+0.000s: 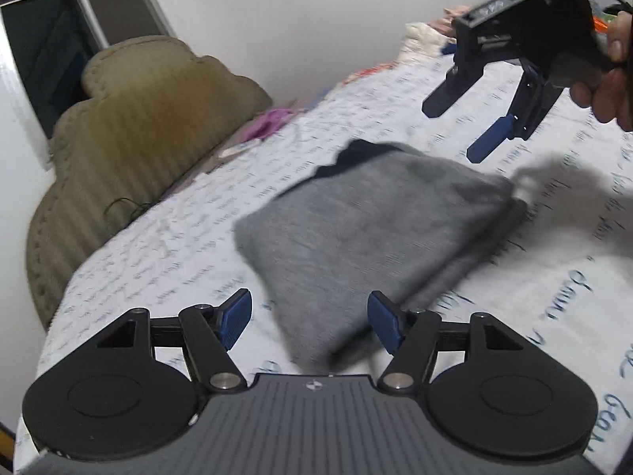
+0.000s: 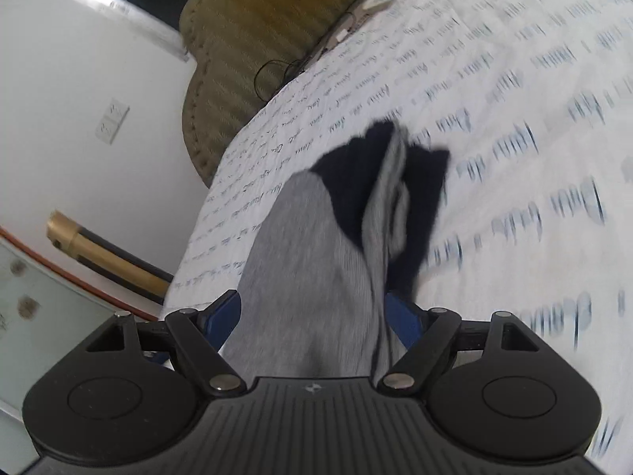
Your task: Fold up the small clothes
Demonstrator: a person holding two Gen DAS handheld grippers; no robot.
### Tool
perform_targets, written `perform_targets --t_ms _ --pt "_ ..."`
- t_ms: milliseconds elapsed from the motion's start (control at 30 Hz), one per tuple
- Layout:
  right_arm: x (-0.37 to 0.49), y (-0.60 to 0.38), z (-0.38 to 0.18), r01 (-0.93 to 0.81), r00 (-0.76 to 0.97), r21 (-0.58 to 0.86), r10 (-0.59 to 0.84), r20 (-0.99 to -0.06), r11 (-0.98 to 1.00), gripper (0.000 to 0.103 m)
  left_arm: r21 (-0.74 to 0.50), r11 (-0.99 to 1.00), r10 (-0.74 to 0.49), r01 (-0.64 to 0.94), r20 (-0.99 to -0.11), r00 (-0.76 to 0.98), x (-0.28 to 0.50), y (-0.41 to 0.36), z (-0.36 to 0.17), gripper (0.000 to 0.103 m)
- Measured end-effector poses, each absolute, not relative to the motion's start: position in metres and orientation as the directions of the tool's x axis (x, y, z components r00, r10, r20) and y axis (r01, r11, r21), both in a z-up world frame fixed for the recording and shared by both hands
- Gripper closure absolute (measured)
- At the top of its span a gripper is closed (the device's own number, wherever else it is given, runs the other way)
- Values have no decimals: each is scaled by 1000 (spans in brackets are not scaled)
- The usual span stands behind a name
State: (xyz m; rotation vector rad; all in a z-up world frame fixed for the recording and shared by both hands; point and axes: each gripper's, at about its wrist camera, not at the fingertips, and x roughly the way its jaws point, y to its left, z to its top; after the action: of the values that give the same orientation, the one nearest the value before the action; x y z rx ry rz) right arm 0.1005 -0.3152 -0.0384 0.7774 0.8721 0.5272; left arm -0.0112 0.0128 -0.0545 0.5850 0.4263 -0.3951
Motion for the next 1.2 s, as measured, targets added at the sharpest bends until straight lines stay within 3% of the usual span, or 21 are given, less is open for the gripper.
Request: perform_targets --t_ms 133,267,333,500,567,700,1033,1100,1133,1200 --pt "81 -320 -58 -21 529 840 719 -451 542 23 464 728 -250 504 -505 826 -7 3 -66 35" --pt "73 -320 -63 6 536 841 708 -460 542 23 511 709 -186 486 -529 828 8 3 -78 63" --pt "74 -321 -63 18 545 836 695 -468 548 23 520 703 -184 485 -526 830 8 7 -78 64" --pt "76 -322 -69 39 538 840 697 -475 542 25 507 711 -212 487 -505 837 9 9 -77 90" --pt "79 -313 -68 24 514 830 705 -488 557 45 503 720 -211 478 -497 842 9 9 -75 93" --pt "79 -301 -60 -14 505 784 681 -530 621 47 468 752 -211 465 -497 842 11 16 -68 93" --pt "82 -298 -56 -31 489 777 687 -537 629 51 445 773 -198 452 -507 839 8 18 -65 94" --pt "85 -288 -63 -40 463 751 678 -571 659 87 450 775 -193 444 -501 843 8 20 -64 94" --pt "88 -284 -68 -39 446 736 671 -592 675 99 449 777 -190 440 -499 845 9 22 -62 94" --pt "86 -282 -68 -46 451 720 658 -603 692 99 447 787 -187 424 -483 856 8 25 -56 94"
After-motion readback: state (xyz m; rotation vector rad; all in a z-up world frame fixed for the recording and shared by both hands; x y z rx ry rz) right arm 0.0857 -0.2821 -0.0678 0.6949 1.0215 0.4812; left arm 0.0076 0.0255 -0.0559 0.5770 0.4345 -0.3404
